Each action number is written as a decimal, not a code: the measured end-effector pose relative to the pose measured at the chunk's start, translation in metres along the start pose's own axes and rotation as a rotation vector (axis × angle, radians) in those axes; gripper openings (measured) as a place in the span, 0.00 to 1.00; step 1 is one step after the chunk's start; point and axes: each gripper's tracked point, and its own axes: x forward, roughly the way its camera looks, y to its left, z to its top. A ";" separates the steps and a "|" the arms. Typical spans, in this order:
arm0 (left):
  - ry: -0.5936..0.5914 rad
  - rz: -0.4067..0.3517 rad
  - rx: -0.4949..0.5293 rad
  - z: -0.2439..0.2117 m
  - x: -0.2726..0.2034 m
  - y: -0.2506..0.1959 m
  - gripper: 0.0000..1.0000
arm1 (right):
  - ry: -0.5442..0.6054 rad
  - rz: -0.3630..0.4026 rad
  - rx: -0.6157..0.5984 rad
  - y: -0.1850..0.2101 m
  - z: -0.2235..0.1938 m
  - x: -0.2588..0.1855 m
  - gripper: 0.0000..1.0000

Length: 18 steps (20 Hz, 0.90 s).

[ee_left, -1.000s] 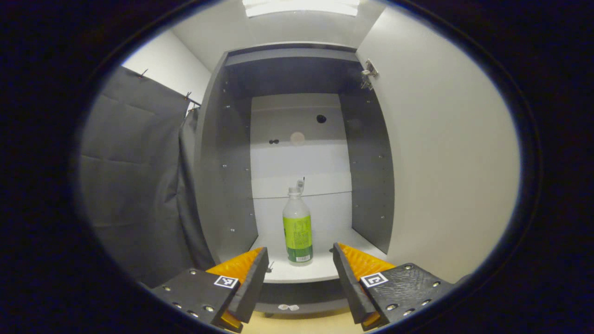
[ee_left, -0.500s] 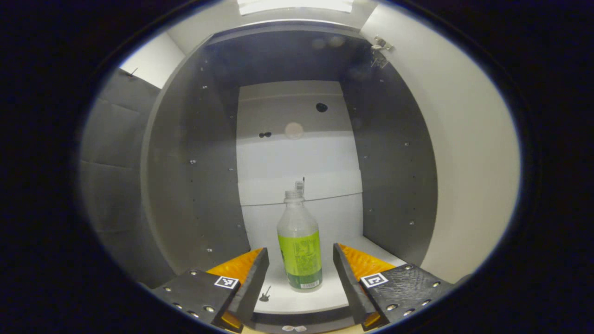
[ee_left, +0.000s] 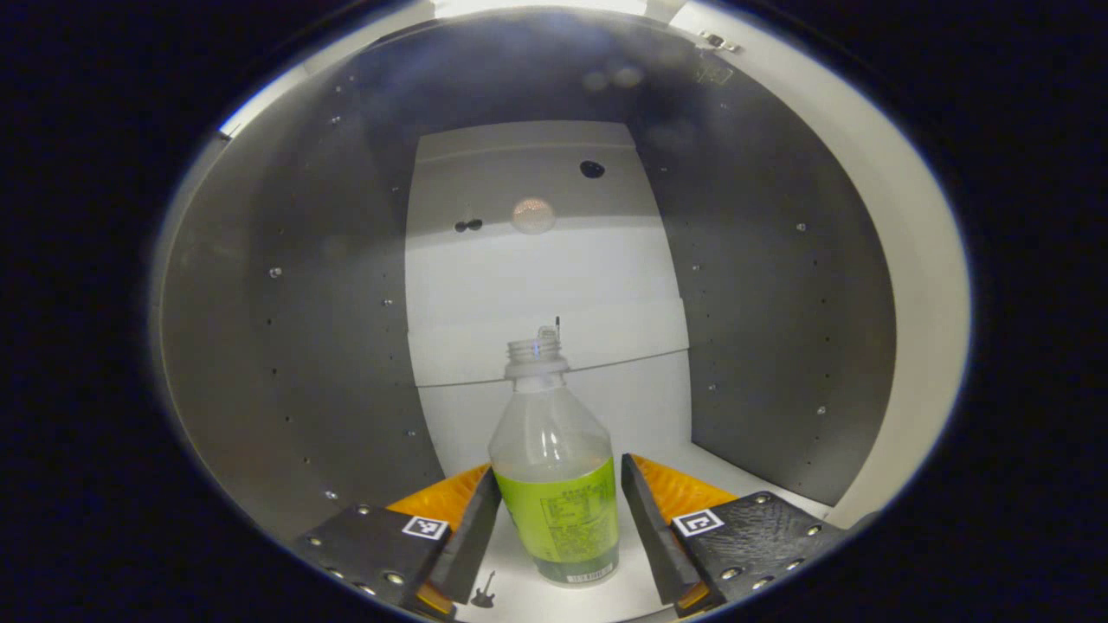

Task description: Open the cabinet door with the right hand, grasp the bottle in the cabinet with the left hand and place it on the coaster, then close the cabinet door with the right hand.

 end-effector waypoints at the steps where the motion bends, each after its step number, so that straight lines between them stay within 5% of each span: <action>1: -0.004 -0.001 -0.012 0.001 -0.003 0.001 0.77 | 0.005 0.002 0.006 0.003 -0.003 0.000 0.90; 8: -0.049 0.036 -0.028 0.017 -0.023 0.016 0.60 | -0.009 0.029 -0.011 0.007 -0.004 0.003 0.90; 13: -0.068 0.071 -0.030 0.039 -0.075 0.018 0.65 | -0.035 0.127 0.007 0.001 -0.012 0.005 0.90; 18: -0.087 0.204 -0.020 0.066 -0.153 0.036 0.71 | -0.062 0.282 -0.034 -0.013 -0.010 0.003 0.90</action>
